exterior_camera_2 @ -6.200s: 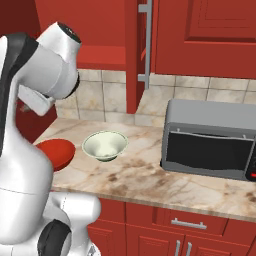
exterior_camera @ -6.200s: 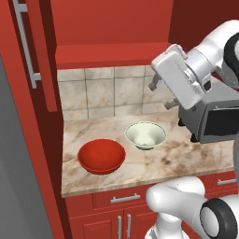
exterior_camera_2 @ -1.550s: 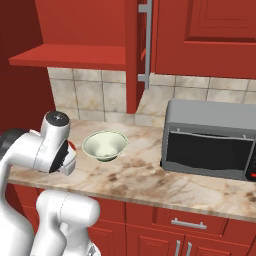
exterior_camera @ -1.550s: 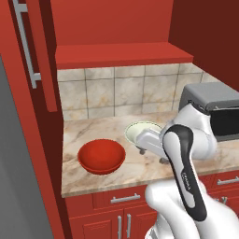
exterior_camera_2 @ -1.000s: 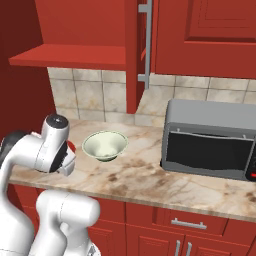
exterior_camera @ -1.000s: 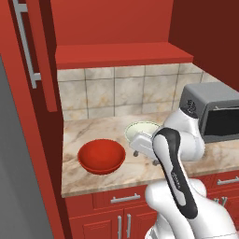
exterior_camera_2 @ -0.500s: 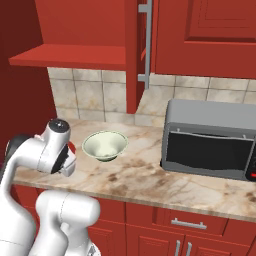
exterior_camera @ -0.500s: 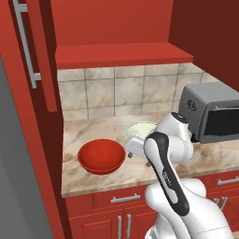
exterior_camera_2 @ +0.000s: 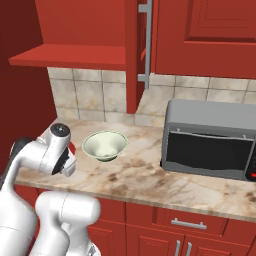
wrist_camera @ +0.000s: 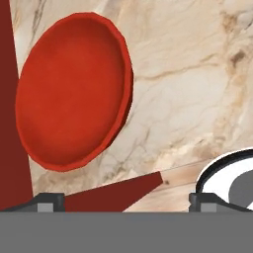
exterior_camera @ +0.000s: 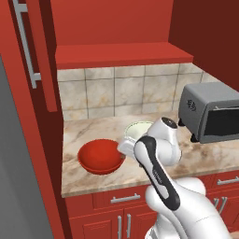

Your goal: Open the cabinet. Pick the bowls from the counter and place them in the cabinet. Then close the cabinet.

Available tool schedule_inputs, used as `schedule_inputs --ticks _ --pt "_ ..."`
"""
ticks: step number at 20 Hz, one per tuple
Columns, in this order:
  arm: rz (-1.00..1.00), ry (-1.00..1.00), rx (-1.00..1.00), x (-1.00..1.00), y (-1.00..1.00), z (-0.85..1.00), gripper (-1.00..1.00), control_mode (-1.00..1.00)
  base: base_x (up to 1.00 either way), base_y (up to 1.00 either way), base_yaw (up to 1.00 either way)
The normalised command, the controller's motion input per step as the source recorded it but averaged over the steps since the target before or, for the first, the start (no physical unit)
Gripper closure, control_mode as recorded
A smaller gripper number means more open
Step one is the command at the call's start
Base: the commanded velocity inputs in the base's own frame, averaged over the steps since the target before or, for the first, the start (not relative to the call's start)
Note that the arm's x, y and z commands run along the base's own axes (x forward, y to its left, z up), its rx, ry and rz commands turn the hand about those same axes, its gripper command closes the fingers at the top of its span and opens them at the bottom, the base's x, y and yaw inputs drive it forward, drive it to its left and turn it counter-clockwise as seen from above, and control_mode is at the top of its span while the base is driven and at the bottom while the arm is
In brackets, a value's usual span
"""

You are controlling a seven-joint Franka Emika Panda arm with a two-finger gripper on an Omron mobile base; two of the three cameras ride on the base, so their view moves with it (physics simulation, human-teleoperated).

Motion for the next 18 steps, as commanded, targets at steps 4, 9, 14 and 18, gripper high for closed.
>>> schedule_inputs --ticks 4,9,14,18 --pt "-0.01 0.00 0.00 0.30 0.18 -0.26 -1.00 -1.00 0.00 0.00 0.00" --pt "-0.01 0.00 0.00 0.29 0.15 -0.25 -1.00 -1.00 0.00 0.00 0.00" --pt "-0.01 0.00 0.00 0.28 0.09 -0.23 -1.00 -1.00 0.00 0.00 0.00" --pt "0.00 0.00 0.00 0.20 0.00 -0.24 -1.00 -1.00 0.00 0.00 0.00"
